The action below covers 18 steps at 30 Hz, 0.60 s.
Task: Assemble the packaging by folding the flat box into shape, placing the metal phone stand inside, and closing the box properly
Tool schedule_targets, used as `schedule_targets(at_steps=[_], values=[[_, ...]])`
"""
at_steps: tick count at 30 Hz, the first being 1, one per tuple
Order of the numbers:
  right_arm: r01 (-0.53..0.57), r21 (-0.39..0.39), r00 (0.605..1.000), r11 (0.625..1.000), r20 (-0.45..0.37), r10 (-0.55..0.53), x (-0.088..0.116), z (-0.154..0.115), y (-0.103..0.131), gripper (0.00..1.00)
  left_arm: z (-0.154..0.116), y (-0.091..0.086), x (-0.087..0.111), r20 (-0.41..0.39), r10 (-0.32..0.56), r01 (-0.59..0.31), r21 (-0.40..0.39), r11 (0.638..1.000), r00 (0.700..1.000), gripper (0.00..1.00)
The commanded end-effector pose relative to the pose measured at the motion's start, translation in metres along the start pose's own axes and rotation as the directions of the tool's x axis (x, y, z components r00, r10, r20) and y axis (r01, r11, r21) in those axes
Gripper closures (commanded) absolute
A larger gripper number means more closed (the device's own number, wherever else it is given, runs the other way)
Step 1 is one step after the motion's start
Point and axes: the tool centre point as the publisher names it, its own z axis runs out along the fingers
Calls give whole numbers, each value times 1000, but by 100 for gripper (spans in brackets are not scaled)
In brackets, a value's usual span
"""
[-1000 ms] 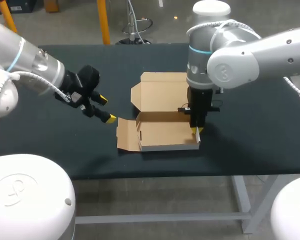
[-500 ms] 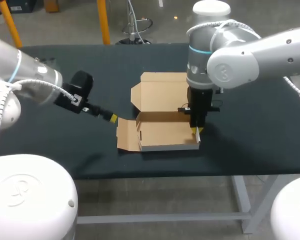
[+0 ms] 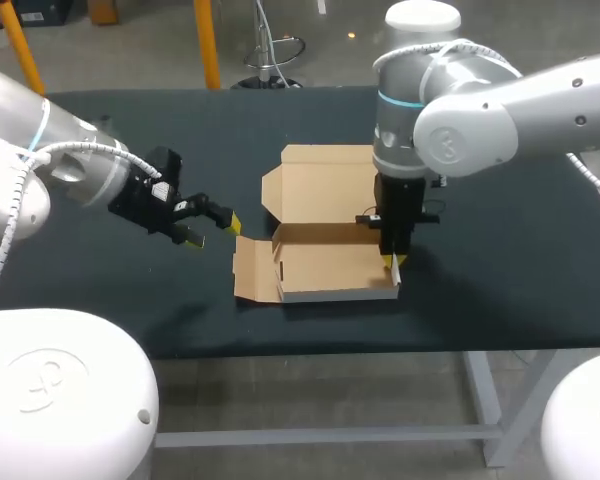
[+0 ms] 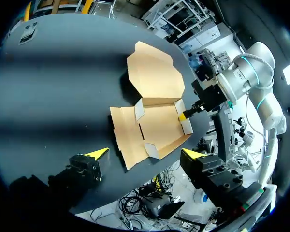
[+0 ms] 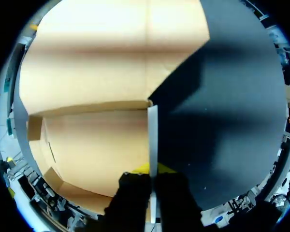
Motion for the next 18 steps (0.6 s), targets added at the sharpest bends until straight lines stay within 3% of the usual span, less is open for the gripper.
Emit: schedule_targets(at_steps=[1,7,10,18], values=[[1,5,1000,1000,1,-1,0,0,2,100,25,-11,-12,-41,24,-26,-53,998,999,0],[1,5,1000,1000,1,-1,0,0,2,100,41,-7,-19,-55,64,-68,-74,995,996,0],[1,5,1000,1000,1,-1,0,0,2,100,49,-6,-23,-58,63,-68,-87,994,996,10],[1,5,1000,1000,1,-1,0,0,2,100,64,1,-39,-76,5,-13,-105,994,997,17]])
